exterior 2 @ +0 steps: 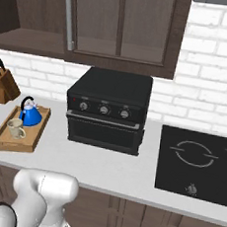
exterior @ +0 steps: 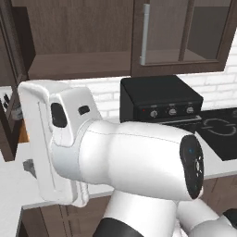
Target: Pick the kettle from the counter and place it on the tray. Then pick the mug from the cabinet and place it on the tray. Then close the cabinet doors.
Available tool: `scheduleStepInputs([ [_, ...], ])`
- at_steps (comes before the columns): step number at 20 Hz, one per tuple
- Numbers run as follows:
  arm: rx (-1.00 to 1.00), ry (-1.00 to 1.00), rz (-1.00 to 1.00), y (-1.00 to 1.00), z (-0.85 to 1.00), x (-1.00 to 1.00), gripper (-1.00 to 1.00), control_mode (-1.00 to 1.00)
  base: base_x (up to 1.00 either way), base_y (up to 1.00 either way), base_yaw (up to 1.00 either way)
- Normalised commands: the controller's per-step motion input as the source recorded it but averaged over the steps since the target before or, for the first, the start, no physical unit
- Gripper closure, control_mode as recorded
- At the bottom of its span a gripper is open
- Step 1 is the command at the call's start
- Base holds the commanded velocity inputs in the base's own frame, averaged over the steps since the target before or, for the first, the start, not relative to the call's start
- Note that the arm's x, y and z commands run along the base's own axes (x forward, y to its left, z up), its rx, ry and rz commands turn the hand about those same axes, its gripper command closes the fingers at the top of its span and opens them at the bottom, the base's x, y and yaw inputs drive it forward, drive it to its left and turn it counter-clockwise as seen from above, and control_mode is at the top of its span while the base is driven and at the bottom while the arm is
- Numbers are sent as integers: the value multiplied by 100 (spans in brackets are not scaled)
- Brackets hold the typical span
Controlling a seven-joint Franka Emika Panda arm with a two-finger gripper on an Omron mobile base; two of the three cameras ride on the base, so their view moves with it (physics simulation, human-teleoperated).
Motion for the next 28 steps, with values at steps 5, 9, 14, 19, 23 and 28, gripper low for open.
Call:
scheduleStepInputs([
  [5,-26,-22,3,60,-2,-26,-100,-100,0,0,0],
  [9,-22,-18,0,54,0,-12,-100,-100,0,0,0],
  [14,-13,-4,-9,52,0,18,-100,-100,0,0,0],
  [19,-5,0,-18,43,-7,15,-100,-100,0,0,0],
  [23,0,0,-21,31,-24,10,-100,-100,0,0,0],
  [28,0,0,-19,11,-34,35,-100,-100,0,0,0],
])
